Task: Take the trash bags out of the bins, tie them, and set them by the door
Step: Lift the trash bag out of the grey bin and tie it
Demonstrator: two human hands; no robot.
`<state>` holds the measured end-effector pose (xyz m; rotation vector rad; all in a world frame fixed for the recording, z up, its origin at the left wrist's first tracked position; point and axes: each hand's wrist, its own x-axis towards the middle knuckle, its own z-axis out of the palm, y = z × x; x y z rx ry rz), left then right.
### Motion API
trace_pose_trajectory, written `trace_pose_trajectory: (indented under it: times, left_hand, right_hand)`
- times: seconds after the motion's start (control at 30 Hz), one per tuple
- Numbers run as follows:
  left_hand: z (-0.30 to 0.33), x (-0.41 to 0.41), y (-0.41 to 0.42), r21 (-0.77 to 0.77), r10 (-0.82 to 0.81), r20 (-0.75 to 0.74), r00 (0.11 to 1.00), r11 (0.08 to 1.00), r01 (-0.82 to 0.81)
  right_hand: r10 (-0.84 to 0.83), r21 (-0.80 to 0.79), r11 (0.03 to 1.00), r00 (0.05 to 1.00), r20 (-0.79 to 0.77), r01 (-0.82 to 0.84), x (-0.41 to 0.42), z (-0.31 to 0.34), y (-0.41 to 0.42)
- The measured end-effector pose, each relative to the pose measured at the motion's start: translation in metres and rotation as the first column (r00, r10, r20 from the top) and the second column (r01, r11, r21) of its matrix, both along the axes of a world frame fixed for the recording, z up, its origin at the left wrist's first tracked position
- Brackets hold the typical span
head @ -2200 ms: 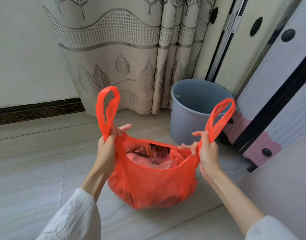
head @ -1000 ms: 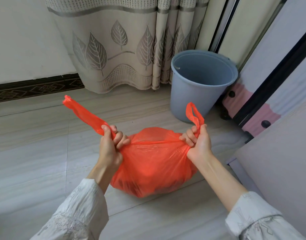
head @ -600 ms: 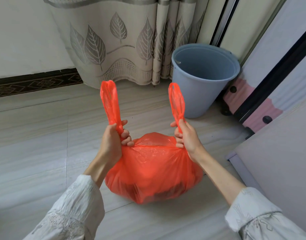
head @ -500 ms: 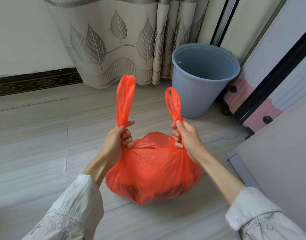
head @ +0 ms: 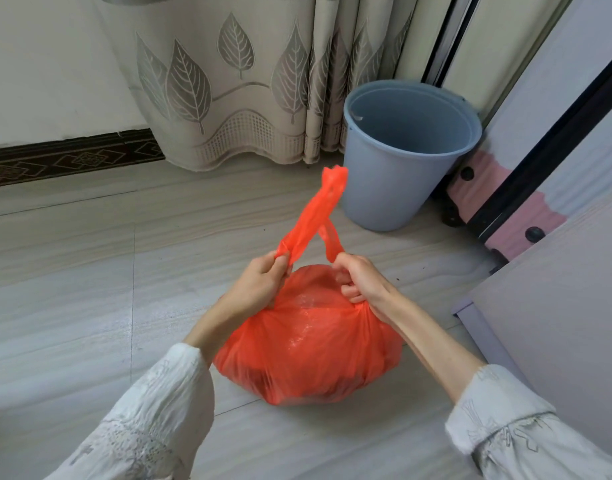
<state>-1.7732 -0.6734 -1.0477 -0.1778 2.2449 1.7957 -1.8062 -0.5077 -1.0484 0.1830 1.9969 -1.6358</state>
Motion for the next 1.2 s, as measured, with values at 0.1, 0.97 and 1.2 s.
trace_pose_trajectory:
  times: [0.1,0.97,1.2]
  left_hand:
    - [-0.003,-0.002,0.001,-0.336,-0.128,-0.101,0.987,0.938,0.087]
    - [0.010,-0.003,-0.021,0.465,-0.270,0.415,0.869,0.884,0.053]
    - [0.015,-0.002,-0.011,-0.011,-0.261,0.257,0.931,0.962,0.273]
  right_hand:
    - [0.135,0.022,0.991,0.990,-0.034,-0.134,0.002,0.007,0.001]
    - [0.001,0.060,0.998,0.963,-0.269,0.015,0.001,0.001,0.004]
    - [0.001,0.117,0.992,0.924,-0.384,0.047,-0.006,-0.009,0.004]
